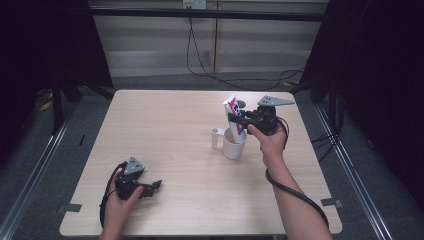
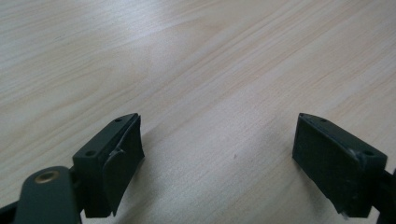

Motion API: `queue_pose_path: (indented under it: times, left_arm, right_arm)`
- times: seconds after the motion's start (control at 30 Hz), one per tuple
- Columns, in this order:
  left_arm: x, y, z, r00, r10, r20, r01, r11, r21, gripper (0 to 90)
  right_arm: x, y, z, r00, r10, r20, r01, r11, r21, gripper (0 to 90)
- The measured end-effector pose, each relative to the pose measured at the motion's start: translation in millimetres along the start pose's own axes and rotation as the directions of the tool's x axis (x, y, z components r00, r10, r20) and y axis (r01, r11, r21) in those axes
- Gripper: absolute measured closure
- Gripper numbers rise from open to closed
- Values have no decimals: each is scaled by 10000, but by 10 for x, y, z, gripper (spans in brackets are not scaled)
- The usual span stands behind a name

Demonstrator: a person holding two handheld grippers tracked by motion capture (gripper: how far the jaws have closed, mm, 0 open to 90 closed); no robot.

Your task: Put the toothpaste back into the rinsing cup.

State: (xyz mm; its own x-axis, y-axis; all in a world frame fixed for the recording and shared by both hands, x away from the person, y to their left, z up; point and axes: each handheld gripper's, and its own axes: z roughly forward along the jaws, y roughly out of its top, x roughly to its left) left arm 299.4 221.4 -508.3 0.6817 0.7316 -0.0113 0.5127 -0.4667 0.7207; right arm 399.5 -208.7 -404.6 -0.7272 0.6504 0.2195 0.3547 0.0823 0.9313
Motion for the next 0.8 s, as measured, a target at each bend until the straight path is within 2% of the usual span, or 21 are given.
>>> queue_pose_path:
  times: [0.8]
  left_arm:
    - [0,-1,-1,10000,-6,18,6,10000,-6,157]
  right_arm:
    - [-18,-160,25,9998,-44,208,39,9997,228,635]
